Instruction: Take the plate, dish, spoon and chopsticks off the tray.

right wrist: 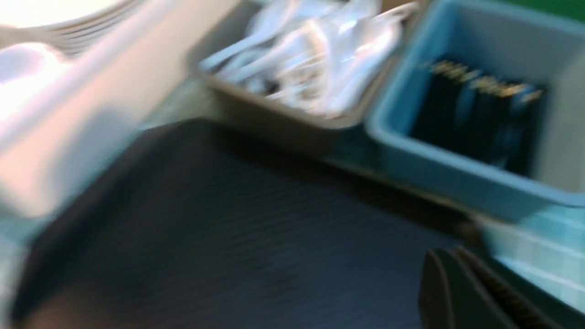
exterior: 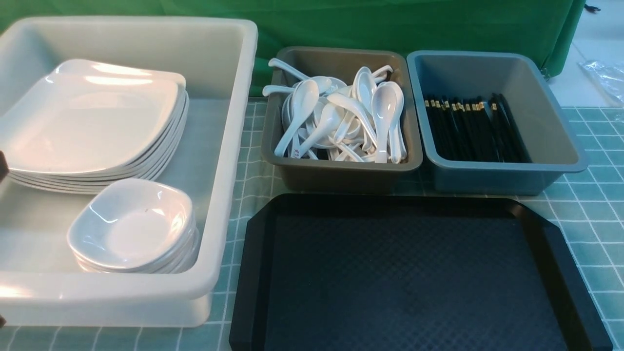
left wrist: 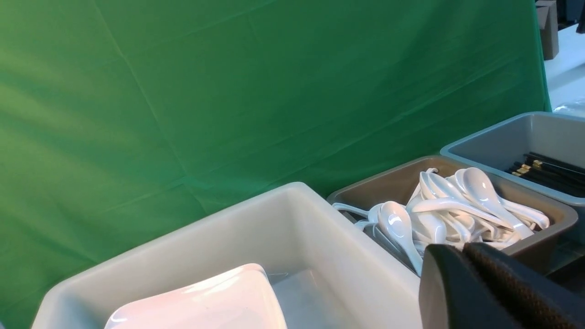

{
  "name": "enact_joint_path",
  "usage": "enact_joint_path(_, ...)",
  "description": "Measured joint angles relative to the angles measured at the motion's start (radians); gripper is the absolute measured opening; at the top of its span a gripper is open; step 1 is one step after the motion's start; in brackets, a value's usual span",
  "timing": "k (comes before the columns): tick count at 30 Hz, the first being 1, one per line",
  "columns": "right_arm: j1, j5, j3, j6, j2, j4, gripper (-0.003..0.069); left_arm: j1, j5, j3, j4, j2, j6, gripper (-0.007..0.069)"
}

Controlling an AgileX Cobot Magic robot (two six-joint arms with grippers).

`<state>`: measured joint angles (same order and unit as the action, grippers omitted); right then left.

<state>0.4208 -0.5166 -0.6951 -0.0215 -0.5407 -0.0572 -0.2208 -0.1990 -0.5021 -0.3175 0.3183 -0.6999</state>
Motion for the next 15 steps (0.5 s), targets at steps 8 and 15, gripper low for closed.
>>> enact_joint_path(8,-0.276,0.256,0.503,-0.058,0.404,0.02,0.0016,0.0,0.0,0.0,0.001,0.0,0.0,0.0013)
enact_joint_path(15,-0.308,0.284,0.7,-0.011,0.538,0.025,0.0016,0.0,0.0,0.0,0.001,0.0,0.0,0.0013)
